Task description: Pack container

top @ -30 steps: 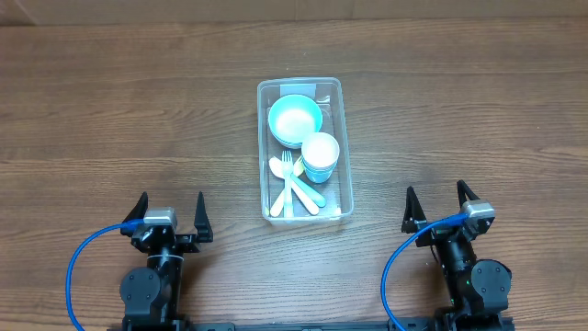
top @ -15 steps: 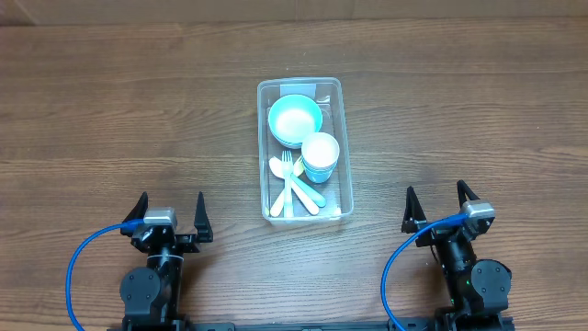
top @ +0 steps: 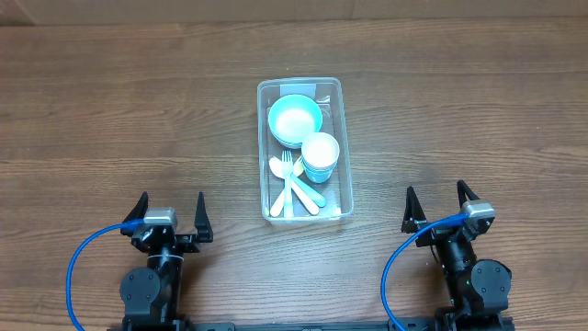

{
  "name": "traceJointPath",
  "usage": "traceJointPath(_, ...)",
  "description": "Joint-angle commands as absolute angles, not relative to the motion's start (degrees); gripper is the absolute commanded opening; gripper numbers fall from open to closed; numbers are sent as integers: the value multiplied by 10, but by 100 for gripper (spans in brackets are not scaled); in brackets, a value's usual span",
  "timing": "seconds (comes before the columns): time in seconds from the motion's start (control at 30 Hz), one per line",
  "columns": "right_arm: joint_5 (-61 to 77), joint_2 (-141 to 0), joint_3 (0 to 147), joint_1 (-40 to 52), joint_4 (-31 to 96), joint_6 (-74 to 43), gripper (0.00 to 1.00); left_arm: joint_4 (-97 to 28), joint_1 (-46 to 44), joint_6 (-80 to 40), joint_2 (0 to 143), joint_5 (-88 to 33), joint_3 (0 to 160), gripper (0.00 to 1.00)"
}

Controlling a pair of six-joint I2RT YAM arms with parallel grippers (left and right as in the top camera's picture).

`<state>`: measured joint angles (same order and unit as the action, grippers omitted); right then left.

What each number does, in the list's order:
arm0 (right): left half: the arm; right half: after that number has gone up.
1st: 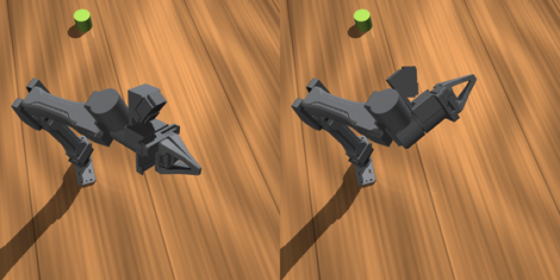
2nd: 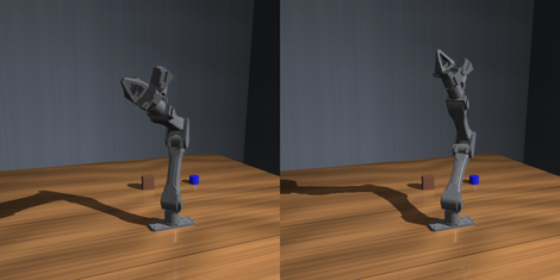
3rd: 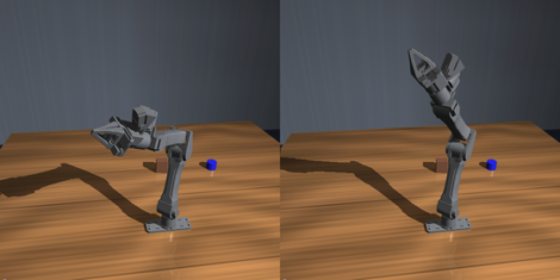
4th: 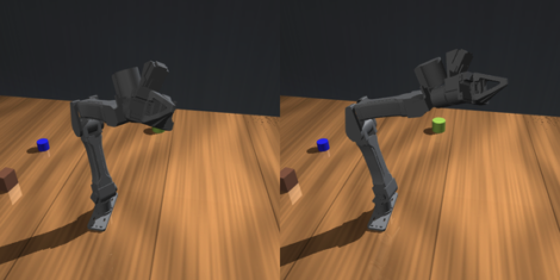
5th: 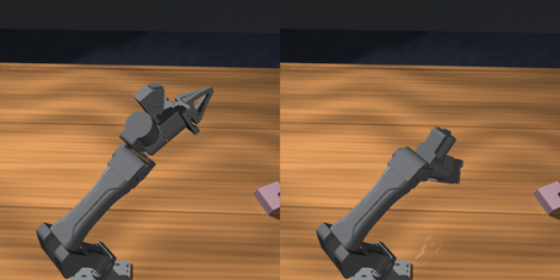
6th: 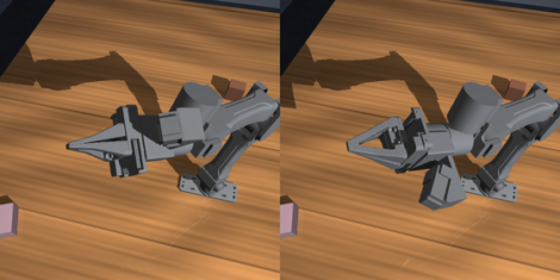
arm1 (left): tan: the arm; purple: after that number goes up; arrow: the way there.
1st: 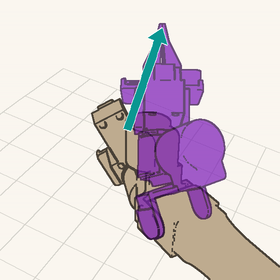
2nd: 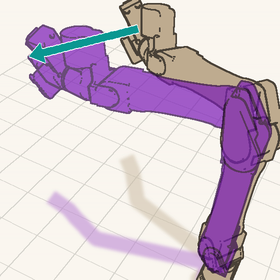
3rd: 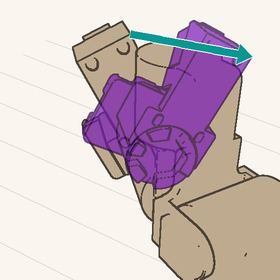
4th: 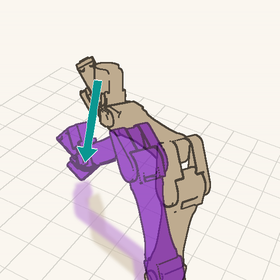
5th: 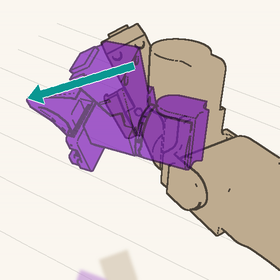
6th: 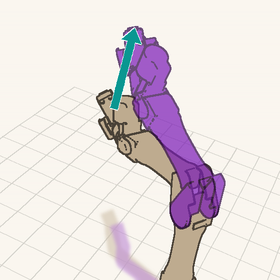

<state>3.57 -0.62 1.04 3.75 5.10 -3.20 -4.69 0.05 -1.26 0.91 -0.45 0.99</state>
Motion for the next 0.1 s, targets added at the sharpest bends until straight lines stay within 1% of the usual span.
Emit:
traceJointPath(0.0, 31, -2, 4, 37, 46, -32, 100, -44, 4, -2, 2, -11, 4, 100)
traceJointPath(0.07, 31, -2, 4, 37, 46, -32, 100, -44, 4, -2, 2, -11, 4, 100)
